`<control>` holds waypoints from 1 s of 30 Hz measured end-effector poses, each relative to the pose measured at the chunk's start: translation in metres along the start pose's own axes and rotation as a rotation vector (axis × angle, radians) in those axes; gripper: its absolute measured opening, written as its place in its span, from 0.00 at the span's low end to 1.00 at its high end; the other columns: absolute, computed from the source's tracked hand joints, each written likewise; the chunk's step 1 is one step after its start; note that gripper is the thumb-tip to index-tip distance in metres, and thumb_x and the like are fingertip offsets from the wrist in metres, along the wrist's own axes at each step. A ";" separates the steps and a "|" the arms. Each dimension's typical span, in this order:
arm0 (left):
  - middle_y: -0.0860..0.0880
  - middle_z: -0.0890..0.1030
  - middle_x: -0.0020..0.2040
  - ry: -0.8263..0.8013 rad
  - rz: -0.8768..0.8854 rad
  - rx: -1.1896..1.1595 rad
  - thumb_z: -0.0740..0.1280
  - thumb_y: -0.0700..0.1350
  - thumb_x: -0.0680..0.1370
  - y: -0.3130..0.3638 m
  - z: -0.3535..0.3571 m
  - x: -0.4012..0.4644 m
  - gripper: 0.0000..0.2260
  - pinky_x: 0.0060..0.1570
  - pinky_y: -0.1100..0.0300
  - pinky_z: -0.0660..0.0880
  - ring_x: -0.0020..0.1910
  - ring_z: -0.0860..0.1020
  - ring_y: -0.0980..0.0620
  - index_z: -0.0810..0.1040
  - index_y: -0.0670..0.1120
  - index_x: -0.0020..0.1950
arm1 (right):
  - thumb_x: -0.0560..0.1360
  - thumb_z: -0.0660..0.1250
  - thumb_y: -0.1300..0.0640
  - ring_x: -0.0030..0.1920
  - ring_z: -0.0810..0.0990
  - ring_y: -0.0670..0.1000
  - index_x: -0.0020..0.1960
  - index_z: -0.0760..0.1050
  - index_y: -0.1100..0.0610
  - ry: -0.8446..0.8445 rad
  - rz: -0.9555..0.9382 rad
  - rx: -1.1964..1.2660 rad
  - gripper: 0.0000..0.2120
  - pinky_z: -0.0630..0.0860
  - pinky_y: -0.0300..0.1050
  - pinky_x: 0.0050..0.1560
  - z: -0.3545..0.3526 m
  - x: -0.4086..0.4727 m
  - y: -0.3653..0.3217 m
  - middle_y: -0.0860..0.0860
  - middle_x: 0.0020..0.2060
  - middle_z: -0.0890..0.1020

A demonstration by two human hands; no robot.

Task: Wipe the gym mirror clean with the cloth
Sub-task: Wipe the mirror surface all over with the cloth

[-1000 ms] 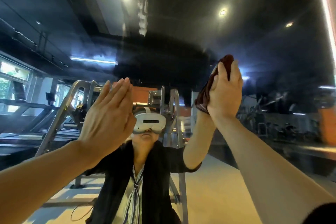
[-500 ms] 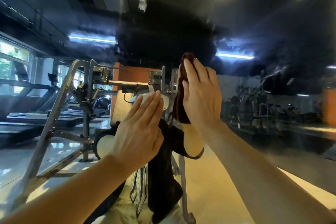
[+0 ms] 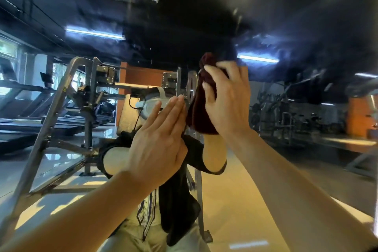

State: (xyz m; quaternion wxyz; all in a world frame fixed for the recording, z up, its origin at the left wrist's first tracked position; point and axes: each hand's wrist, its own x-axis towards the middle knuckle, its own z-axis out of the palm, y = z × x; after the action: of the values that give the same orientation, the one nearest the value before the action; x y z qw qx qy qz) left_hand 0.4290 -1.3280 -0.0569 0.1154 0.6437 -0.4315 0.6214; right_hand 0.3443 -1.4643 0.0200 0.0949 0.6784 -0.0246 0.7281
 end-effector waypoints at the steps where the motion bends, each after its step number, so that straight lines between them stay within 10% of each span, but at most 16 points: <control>1: 0.39 0.62 0.77 0.003 0.008 0.002 0.53 0.50 0.81 -0.001 0.001 0.000 0.26 0.76 0.46 0.53 0.77 0.60 0.43 0.63 0.38 0.76 | 0.75 0.70 0.61 0.59 0.73 0.55 0.61 0.80 0.61 -0.026 -0.035 0.008 0.15 0.66 0.40 0.60 -0.005 -0.017 0.002 0.58 0.57 0.80; 6: 0.39 0.61 0.77 0.033 0.003 -0.014 0.54 0.49 0.80 -0.003 0.008 -0.003 0.27 0.77 0.48 0.50 0.78 0.59 0.44 0.63 0.37 0.76 | 0.78 0.61 0.57 0.58 0.73 0.54 0.56 0.83 0.62 -0.129 -0.324 -0.044 0.15 0.75 0.51 0.59 -0.032 -0.068 0.021 0.57 0.55 0.84; 12: 0.40 0.60 0.78 0.047 -0.008 -0.060 0.53 0.49 0.81 -0.001 0.007 -0.002 0.25 0.77 0.46 0.51 0.78 0.58 0.44 0.60 0.38 0.76 | 0.74 0.71 0.66 0.58 0.78 0.59 0.55 0.84 0.62 -0.109 -0.201 -0.020 0.10 0.71 0.46 0.59 -0.009 0.032 0.003 0.56 0.55 0.83; 21: 0.39 0.64 0.77 0.056 -0.021 -0.052 0.53 0.48 0.80 0.001 0.009 -0.002 0.26 0.77 0.46 0.54 0.78 0.60 0.44 0.65 0.36 0.75 | 0.81 0.60 0.57 0.57 0.77 0.56 0.53 0.84 0.61 -0.251 -0.399 -0.095 0.14 0.78 0.59 0.55 -0.049 -0.059 0.057 0.57 0.54 0.84; 25: 0.38 0.64 0.76 0.042 -0.009 -0.058 0.55 0.48 0.80 0.000 0.007 -0.001 0.26 0.78 0.46 0.53 0.78 0.61 0.44 0.66 0.36 0.75 | 0.75 0.66 0.61 0.54 0.75 0.49 0.51 0.83 0.61 -0.112 -0.255 -0.038 0.09 0.66 0.33 0.60 -0.028 0.011 0.037 0.55 0.51 0.84; 30: 0.38 0.65 0.76 0.044 0.016 -0.047 0.56 0.48 0.80 -0.004 0.005 0.000 0.26 0.77 0.44 0.53 0.77 0.62 0.43 0.68 0.35 0.74 | 0.77 0.66 0.61 0.55 0.75 0.52 0.52 0.84 0.61 -0.057 -0.180 -0.110 0.10 0.67 0.41 0.59 -0.031 -0.020 0.047 0.55 0.53 0.85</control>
State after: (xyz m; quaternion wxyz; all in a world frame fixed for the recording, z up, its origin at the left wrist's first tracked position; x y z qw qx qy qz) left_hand 0.4355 -1.3291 -0.0566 0.1348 0.6235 -0.4486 0.6260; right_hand 0.3070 -1.5075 0.0017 0.1962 0.6919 -0.0064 0.6948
